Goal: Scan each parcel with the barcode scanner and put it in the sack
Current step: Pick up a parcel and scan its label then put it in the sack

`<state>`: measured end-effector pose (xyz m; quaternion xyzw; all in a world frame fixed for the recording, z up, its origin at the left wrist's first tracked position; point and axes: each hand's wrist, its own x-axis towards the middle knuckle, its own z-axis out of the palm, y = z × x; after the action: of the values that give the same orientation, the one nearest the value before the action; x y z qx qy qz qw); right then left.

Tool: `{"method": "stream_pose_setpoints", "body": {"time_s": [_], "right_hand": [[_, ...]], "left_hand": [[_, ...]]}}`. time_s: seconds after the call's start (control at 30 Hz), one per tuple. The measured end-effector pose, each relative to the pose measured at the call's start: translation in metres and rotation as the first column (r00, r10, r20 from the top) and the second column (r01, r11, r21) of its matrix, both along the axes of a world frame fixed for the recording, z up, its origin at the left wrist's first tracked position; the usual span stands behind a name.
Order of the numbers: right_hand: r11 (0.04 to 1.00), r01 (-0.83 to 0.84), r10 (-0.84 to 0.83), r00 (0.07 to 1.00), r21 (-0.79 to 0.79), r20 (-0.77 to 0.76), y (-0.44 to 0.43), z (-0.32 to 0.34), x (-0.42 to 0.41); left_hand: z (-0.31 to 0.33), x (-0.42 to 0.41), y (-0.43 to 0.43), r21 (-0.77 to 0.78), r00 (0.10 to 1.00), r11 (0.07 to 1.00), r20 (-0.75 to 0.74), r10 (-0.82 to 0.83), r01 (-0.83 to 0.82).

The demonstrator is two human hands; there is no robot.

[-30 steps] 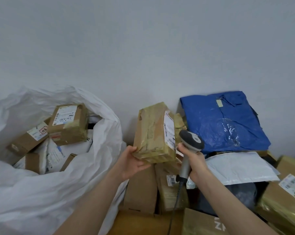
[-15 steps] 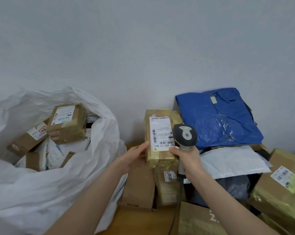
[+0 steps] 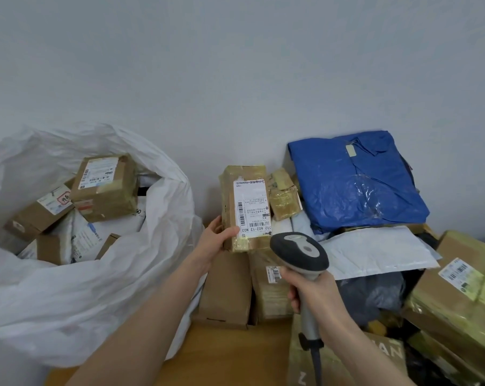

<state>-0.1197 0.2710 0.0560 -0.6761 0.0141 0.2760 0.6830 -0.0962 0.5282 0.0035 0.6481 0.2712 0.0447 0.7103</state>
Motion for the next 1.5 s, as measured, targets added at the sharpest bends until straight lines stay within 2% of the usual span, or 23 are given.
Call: {"method": "stream_pose_setpoints", "body": {"time_s": [0.2,0.87,1.13,1.3,1.5], "right_hand": [[0.999,-0.03,0.032,0.998,0.038,-0.046,-0.007,0.012,-0.015],[0.999,-0.04,0.04,0.999,0.025,-0.008,-0.015,0.023,-0.022],[0.998,-0.048,0.047,0.998,0.046,0.04,-0.007,0.031,-0.013],[0.979,-0.126,0.113,0.989,0.159,0.092,0.049,0.064,0.011],[0.92,-0.292,0.269,0.956,0.262,0.119,0.153,0.101,0.016]], "left_hand": [[-0.007,-0.003,0.003,0.007,1.0,1.0,0.01,0.009,-0.009],[0.001,-0.011,-0.003,0.043,1.0,0.999,-0.003,-0.002,0.002],[0.023,-0.019,-0.005,0.076,0.999,0.997,0.001,0.035,-0.035],[0.08,-0.037,0.021,0.117,0.987,0.983,0.097,0.128,-0.139],[0.154,-0.101,0.101,0.143,0.883,0.883,0.226,0.411,-0.447]]}}
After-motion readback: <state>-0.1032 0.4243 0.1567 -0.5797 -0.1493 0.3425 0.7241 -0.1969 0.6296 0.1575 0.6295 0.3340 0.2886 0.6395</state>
